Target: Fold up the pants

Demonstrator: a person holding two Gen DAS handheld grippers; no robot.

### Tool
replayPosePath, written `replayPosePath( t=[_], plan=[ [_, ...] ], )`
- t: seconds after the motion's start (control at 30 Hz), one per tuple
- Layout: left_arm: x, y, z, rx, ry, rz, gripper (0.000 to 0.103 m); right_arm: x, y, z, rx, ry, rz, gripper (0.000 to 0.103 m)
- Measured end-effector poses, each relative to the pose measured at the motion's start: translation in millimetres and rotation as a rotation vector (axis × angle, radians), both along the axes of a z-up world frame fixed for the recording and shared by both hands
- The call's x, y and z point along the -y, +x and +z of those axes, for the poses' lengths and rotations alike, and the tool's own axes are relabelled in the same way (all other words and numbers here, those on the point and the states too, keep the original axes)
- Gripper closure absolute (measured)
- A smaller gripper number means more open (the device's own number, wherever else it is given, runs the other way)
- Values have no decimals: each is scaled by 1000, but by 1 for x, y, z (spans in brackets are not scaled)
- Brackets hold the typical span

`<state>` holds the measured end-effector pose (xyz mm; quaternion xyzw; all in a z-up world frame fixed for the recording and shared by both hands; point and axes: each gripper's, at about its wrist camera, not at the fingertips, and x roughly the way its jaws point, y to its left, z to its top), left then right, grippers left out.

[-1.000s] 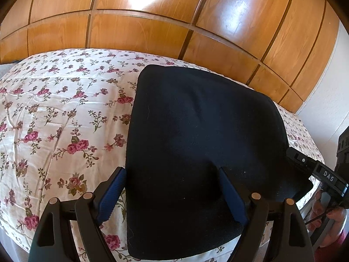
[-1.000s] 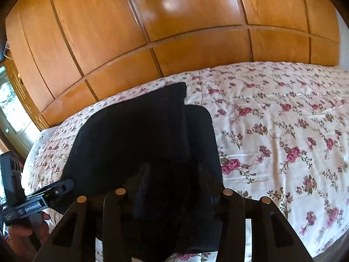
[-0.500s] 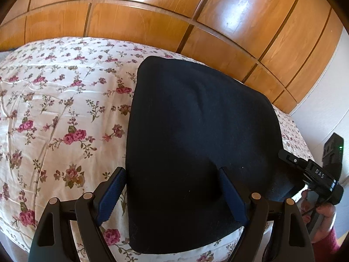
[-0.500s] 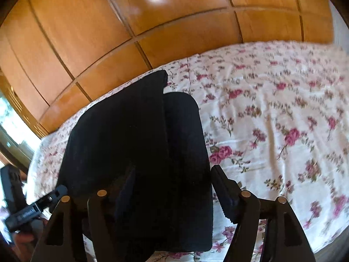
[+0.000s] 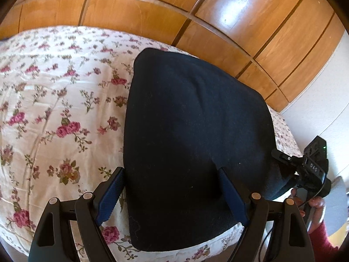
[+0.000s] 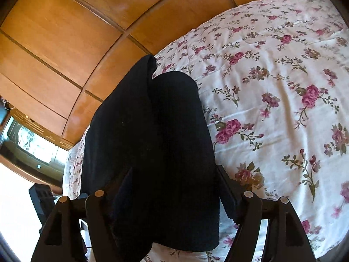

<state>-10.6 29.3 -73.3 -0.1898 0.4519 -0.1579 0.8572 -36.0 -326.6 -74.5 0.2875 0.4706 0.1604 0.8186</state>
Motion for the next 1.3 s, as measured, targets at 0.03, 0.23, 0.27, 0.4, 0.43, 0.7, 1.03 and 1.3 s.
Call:
replayPosePath(
  t=[0.03, 0.23, 0.27, 0.4, 0.43, 0.7, 1.03, 1.3],
  plan=[
    [-1, 0, -1, -13, -17, -5, 16, 2, -1, 0, -3, 10, 4, 29],
    [-9, 8, -10, -72, -107, -57, 16, 11, 2, -8, -24, 79, 54, 27],
    [-8, 11, -10, -78, -106, -63, 15, 12, 2, -10, -21, 87, 55, 27],
    [2, 17, -9, -60, -73, -57, 13, 4, 5, -12, 7, 74, 46, 25],
    [4, 16, -10, -48, -67, -51, 12, -1, 6, -11, 13, 58, 49, 25],
    [0, 20, -10, -21, -111, -116, 12, -10, 6, -9, 46, 22, 81, 26],
    [19, 7, -3, 59, -17, -91, 31, -17, 6, -7, 84, -36, 65, 32],
    [59, -20, 30, 288, 272, -88, 50, -46, -4, 27, 250, -221, 81, 50]
  ],
)
